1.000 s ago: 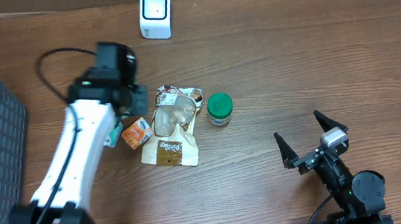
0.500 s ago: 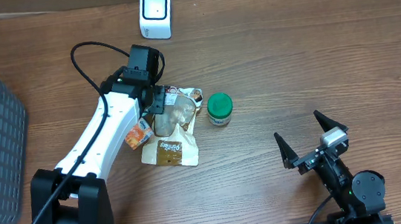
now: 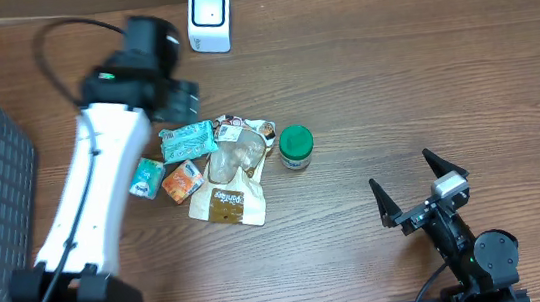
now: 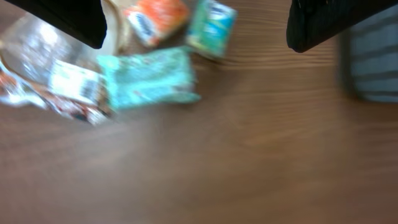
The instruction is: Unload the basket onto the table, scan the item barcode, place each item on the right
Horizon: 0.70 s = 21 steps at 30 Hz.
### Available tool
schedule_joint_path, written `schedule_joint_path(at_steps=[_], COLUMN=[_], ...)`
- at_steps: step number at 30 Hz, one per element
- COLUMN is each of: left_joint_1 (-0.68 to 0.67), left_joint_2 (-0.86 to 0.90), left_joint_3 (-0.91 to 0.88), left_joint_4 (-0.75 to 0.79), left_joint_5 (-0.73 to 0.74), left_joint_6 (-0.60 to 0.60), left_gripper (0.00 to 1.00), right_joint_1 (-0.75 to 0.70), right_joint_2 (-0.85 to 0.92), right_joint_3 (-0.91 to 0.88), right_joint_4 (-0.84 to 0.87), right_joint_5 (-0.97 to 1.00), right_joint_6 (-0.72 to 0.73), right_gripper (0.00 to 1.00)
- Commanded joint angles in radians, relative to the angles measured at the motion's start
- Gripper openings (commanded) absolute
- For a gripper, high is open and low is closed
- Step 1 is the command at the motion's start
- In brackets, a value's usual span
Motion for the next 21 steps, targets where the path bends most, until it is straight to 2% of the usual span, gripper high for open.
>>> schedule_joint_path(at_steps=[1,6,10,12,21], left_joint_1=[0.127,0.318,0.472,0.511,0.619], left_joint_2=[-0.034,-0.031,-0.031,-0.031,-0.029], left_joint_3=[0.066,0.066,0.066,0.066,0.066], left_joint_4=[-0.014,-0.014,0.003,0.012,0.027], left_joint_5=[-0.014,0.007,0.048,0.063,0.092], left_joint_6=[0.068,0.073,0.161,0.201,0.217], left_gripper=[0.94,0.93,0.90,0.89,0.89], right_joint_1=[0.005,0.005,0.005,0.005,0.005], right_joint_2=[-0.009,-0.009,-0.009,-0.009,-0.009], right_joint_3=[-0.011,-0.011,-0.011,-0.011,-0.011], right_joint_4=[0.006,0.006,0.006,0.006,0.006], right_joint_5=[0.013,0.013,0.013,0.013,0.013], right_joint_6=[0.001,0.000,0.000,0.000,0.000], right_gripper=[1.00,1.00,1.00,1.00,1.00])
